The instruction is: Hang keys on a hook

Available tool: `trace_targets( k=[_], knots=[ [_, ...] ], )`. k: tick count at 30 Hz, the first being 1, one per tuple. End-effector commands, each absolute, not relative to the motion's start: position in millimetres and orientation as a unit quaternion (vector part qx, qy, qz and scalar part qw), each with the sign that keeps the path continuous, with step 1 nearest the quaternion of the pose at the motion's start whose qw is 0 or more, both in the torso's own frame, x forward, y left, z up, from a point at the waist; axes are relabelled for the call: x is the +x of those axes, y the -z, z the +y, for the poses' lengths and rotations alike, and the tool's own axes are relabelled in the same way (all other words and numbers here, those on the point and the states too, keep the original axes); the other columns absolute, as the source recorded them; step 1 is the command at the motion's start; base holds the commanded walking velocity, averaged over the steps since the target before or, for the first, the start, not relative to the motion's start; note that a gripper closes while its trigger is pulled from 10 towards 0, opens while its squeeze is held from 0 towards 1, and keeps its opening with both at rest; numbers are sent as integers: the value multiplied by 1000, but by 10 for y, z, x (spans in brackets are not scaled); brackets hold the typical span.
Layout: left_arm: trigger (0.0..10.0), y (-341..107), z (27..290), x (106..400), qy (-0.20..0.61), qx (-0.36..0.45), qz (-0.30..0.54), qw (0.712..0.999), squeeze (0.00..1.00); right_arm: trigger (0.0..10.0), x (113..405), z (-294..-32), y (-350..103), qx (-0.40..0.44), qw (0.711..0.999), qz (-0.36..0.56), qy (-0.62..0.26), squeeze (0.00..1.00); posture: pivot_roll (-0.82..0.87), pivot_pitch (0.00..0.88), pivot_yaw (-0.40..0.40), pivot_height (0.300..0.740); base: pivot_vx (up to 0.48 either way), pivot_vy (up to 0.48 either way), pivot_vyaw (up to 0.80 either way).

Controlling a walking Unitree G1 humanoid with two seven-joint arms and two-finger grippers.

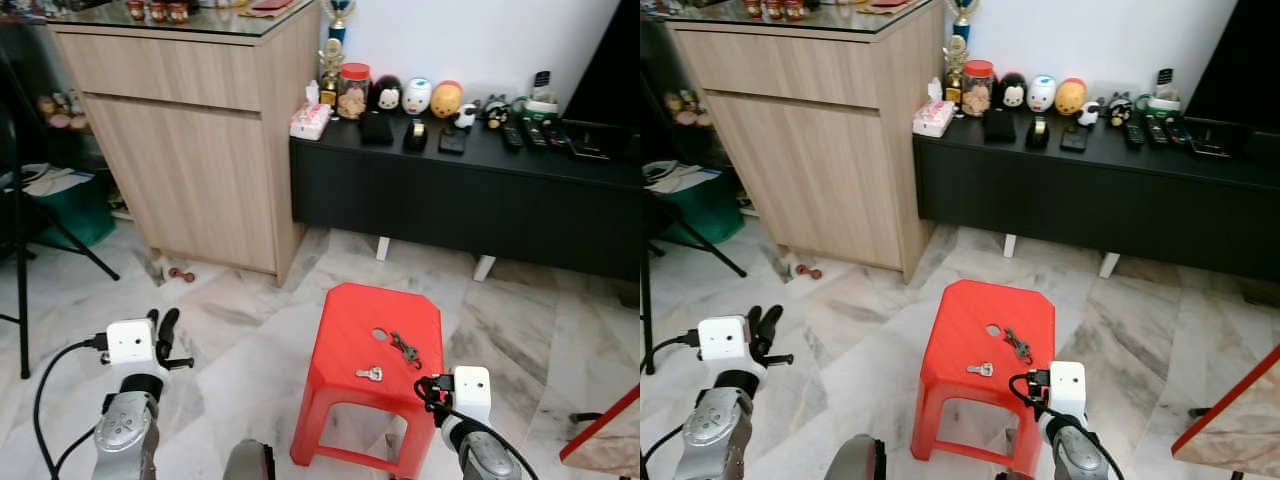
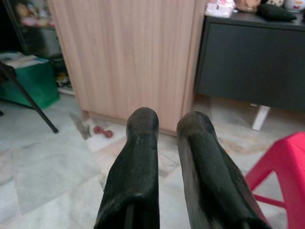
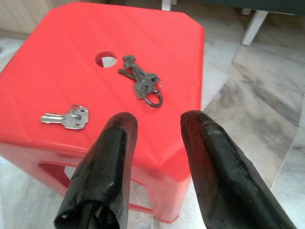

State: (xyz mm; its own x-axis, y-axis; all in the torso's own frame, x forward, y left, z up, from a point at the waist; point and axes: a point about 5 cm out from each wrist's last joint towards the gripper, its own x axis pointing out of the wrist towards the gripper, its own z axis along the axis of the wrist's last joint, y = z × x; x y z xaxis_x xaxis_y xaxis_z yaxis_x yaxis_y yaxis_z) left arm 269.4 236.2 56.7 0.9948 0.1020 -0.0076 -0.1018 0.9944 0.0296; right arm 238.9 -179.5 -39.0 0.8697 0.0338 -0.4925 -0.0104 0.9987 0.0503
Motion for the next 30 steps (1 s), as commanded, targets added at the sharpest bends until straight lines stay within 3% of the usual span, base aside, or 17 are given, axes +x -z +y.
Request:
trace_targets(
  k=[1,24,30],
  knots=[
    [10000,-618,2384,2710,-54,16,2,998,0,10000,2386,-1761,396,21,966,256,-19,0,150,0,-47,635,292,0,800],
    [10000,-672,2305,2772,-29,20,6,999,0,10000,2376,-1759,418,30,963,266,-15,0,143,0,-43,635,335,0,29],
    [10000,-694,2280,2803,-21,20,5,1000,0,10000,2372,-1748,421,22,963,268,-24,0,139,0,-42,635,46,0,0]
  ],
)
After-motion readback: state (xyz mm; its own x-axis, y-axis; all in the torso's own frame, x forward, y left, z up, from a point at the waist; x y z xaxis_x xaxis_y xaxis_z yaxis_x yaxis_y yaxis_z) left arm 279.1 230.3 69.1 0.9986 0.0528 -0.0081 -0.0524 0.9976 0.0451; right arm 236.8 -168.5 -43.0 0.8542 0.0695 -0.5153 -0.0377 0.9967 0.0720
